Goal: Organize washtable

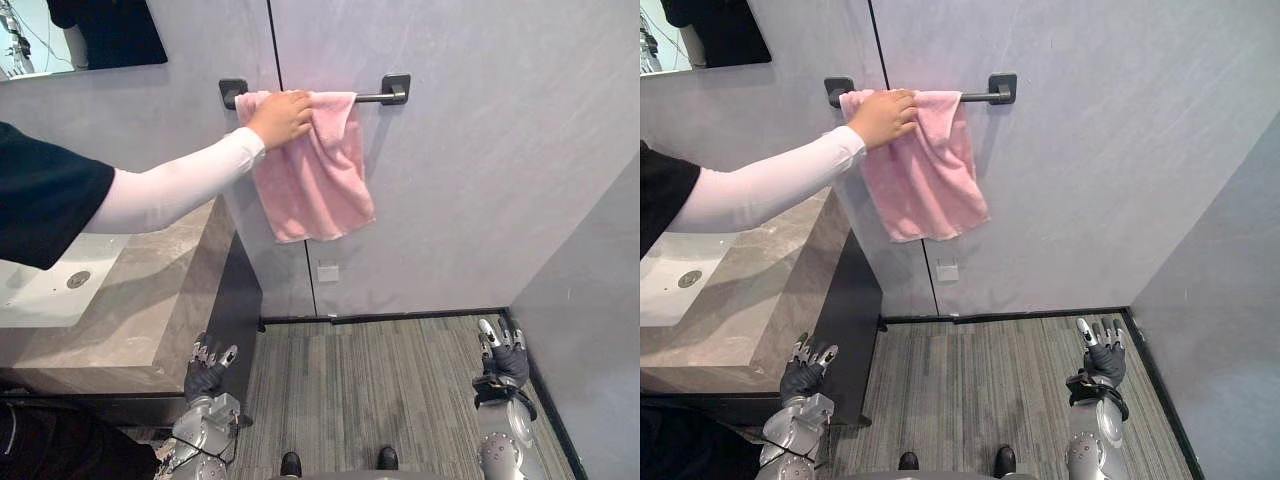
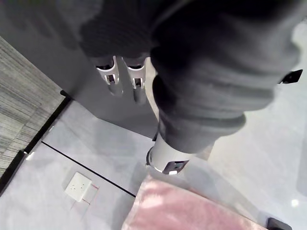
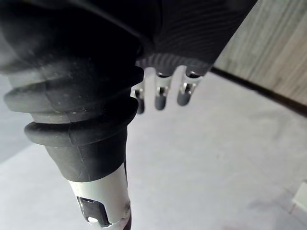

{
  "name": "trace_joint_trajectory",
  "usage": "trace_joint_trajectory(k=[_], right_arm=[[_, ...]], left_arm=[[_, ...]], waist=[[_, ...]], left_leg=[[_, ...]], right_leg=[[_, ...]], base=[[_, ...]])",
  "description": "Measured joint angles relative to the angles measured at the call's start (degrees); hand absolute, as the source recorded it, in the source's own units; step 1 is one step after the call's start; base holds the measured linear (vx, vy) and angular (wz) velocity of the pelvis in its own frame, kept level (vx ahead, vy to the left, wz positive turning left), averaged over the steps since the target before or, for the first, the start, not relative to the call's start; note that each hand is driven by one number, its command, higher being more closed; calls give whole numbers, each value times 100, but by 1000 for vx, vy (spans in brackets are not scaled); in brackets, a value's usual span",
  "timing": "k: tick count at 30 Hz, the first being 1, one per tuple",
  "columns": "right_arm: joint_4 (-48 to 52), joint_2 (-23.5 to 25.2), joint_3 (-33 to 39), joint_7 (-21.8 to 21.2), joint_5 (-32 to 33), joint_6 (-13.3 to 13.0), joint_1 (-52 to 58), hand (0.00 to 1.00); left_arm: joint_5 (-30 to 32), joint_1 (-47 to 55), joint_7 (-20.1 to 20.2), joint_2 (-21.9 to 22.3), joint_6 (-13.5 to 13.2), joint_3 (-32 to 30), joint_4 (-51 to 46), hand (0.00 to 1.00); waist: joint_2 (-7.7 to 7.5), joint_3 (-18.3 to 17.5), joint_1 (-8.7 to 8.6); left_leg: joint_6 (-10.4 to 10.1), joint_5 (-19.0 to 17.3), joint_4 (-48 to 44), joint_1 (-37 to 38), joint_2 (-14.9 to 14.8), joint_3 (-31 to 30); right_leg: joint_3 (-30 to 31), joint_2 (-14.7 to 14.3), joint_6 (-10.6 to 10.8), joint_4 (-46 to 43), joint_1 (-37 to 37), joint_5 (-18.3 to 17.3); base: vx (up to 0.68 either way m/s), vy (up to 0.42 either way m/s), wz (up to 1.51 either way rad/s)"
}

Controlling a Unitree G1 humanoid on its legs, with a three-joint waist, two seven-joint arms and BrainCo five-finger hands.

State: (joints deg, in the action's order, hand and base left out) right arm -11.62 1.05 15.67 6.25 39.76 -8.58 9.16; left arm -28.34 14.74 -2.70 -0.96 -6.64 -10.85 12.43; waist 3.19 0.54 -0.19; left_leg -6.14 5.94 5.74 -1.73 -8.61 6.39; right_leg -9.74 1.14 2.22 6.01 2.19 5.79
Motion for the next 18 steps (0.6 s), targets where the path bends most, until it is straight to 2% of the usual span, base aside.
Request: trace_joint_trajectory(k=[18], right_arm=[[-334,-2,-189,11,-206,4,-88,0]], left_arm=[[56,-19,-11,-156,0,-6,-136,0]], waist=[[-94,21,-44]], left_leg=[[49,-60,0,4,142,1]], right_leg=[[22,127,35,-3,-9,-10]], base=[[46,-6,1]])
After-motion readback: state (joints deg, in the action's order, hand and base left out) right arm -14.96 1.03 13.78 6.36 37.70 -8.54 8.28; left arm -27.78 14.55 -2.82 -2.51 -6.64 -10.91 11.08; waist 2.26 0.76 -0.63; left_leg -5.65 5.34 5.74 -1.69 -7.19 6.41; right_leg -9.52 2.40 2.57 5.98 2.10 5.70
